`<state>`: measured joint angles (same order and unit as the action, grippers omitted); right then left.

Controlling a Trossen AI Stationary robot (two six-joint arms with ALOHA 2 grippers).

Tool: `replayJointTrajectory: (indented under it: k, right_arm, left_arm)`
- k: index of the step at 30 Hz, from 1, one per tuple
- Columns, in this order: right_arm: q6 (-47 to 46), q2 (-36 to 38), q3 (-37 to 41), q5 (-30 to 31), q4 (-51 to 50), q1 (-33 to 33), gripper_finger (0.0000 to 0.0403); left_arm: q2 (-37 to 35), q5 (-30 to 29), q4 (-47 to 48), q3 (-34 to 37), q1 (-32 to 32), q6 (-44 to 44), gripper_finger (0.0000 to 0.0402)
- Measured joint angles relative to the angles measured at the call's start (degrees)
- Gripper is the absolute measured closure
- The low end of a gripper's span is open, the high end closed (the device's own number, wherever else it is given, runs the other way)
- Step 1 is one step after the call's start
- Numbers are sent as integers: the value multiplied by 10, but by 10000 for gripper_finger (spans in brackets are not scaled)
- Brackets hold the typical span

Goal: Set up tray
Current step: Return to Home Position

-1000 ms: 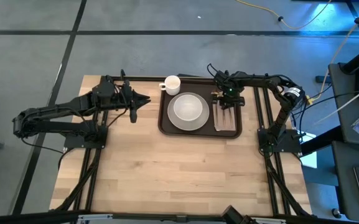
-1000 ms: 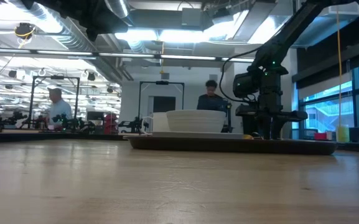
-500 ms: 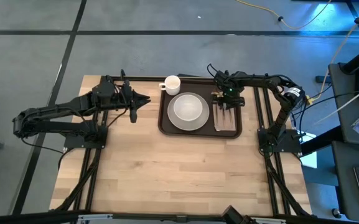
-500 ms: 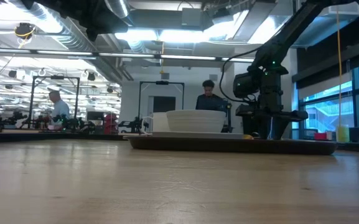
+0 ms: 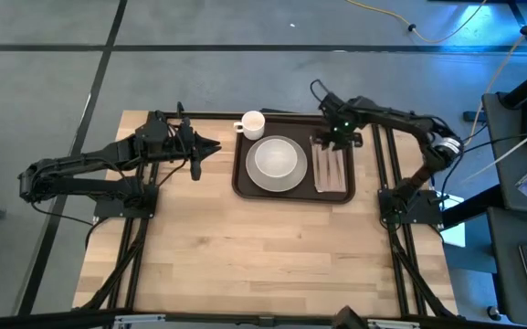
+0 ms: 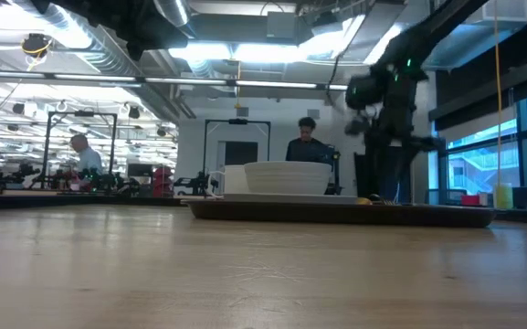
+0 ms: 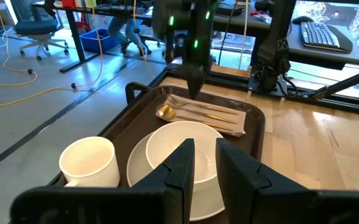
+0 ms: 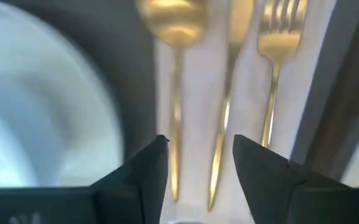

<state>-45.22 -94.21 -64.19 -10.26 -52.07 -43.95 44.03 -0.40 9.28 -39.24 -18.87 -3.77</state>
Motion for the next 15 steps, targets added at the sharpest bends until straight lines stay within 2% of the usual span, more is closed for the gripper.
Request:
replayJointTrajectory:
  k: [4, 10, 12, 13, 15]
  right_arm:
    - [37, 75, -39, 5, -33, 32, 222]
    - [73, 221, -66, -1, -28, 151, 222]
    - [73, 269, -58, 7, -29, 198, 222]
    - [77, 294, -45, 29, -19, 226, 222]
    - [67, 347, -2, 60, 50, 275, 221]
  left_arm:
    - [0, 0, 0, 0, 0, 0, 343]
    - [0, 0, 5, 0, 0, 0, 343]
    - [0, 0, 7, 0, 0, 0, 343]
    - [0, 0, 11, 0, 0, 0, 343]
    - [0, 0, 15, 0, 0, 0, 343]
